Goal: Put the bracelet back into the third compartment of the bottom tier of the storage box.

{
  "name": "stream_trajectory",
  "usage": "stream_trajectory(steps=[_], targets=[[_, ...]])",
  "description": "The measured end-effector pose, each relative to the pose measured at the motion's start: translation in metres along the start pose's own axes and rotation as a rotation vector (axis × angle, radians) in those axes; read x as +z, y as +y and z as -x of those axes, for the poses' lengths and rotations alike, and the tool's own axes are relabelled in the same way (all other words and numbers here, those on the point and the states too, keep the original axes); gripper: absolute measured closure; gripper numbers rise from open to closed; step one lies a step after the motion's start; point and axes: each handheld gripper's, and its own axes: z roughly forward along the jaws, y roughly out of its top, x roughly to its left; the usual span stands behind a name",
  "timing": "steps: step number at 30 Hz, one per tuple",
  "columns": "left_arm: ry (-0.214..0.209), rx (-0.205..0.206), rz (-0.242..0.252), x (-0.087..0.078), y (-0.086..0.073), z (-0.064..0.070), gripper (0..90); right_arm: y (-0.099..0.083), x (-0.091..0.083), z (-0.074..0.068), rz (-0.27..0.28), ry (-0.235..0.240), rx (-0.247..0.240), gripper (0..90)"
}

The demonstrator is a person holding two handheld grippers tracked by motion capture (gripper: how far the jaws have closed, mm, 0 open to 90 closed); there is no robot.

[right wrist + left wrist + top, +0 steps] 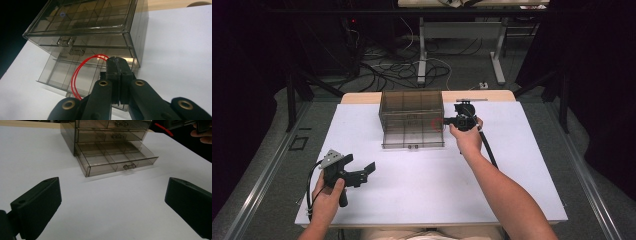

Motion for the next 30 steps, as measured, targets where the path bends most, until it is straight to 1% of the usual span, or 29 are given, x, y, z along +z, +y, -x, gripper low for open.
stream_trajectory(steps=[1,2,4,5,6,7,8,9,11,12,13,14,15,16,17,18,19,23,24,27,28,29,30], targets=[[0.000,0.000,0.000,0.000,0.000,0.000,0.7,-0.001,0.001,0.000,0.002,-0.008,-0.004,90.0],[-0.001,0.000,0.001,0.000,0.000,0.000,0.7,-0.001,0.002,0.000,-0.003,-0.002,-0.001,90.0],[-0.002,-0.001,0.001,0.000,0.000,0.001,0.7,-0.002,0.004,0.000,-0.002,-0.006,-0.002,90.0],[-0.003,0.000,0.000,0.000,0.000,0.001,0.7,-0.002,0.005,-0.001,-0.005,-0.006,0.005,90.0],[-0.001,0.001,-0.002,0.000,0.000,0.001,0.7,-0.003,0.006,0.000,0.000,0.000,-0.002,90.0],[-0.002,0.000,-0.002,0.000,0.000,0.001,0.7,-0.003,0.008,-0.001,-0.003,-0.006,0.005,90.0],[-0.002,-0.001,0.000,0.000,0.000,0.001,0.7,-0.004,0.009,-0.001,-0.003,-0.010,0.001,90.0],[-0.002,-0.001,-0.002,0.000,0.000,0.001,0.7,-0.004,0.010,-0.001,-0.013,-0.009,0.005,90.0],[-0.002,0.000,-0.001,0.000,0.000,0.000,0.7,-0.004,0.011,-0.002,-0.009,-0.009,0.012,90.0],[-0.002,0.000,-0.001,0.000,0.000,0.000,0.7,-0.005,0.012,-0.001,-0.012,-0.003,0.010,90.0],[-0.003,0.000,-0.002,0.000,0.000,0.000,0.7,-0.005,0.013,-0.001,-0.012,-0.011,0.003,90.0],[-0.003,-0.001,-0.001,0.000,0.000,0.000,0.7,-0.006,0.015,-0.002,-0.010,-0.013,0.017,90.0],[-0.003,0.000,-0.001,0.000,0.000,0.000,0.7,-0.006,0.015,-0.001,-0.012,-0.016,0.001,90.0],[-0.003,0.000,0.000,0.000,0.000,0.001,0.7,-0.006,0.016,-0.002,-0.015,-0.011,0.017,90.0],[-0.003,0.000,-0.001,0.000,0.000,0.000,0.7,-0.007,0.017,-0.001,-0.021,-0.016,0.016,90.0],[-0.004,0.000,-0.001,0.000,0.000,0.001,0.7,-0.007,0.018,-0.002,-0.020,-0.016,0.026,90.0],[-0.003,0.000,-0.002,0.000,0.000,0.001,0.7,-0.007,0.019,-0.001,-0.019,-0.017,0.020,90.0],[-0.004,0.000,-0.002,0.000,0.000,0.000,0.7,-0.009,0.023,0.000,-0.015,-0.025,0.023,90.0],[-0.004,0.000,-0.002,0.000,0.000,0.000,0.7,-0.009,0.024,-0.001,-0.020,-0.025,0.033,90.0],[-0.005,0.002,-0.003,0.000,0.000,0.000,0.7,-0.011,0.026,0.001,-0.036,-0.028,0.023,90.0],[-0.005,0.002,-0.003,0.000,0.000,0.001,0.7,-0.012,0.027,0.001,-0.030,-0.030,0.033,90.0],[-0.006,0.002,-0.003,0.000,0.000,0.001,0.7,-0.013,0.027,0.001,-0.038,-0.031,0.036,90.0],[-0.005,0.001,-0.003,0.000,0.000,0.001,0.7,-0.014,0.029,0.002,-0.036,-0.036,0.027,90.0]])
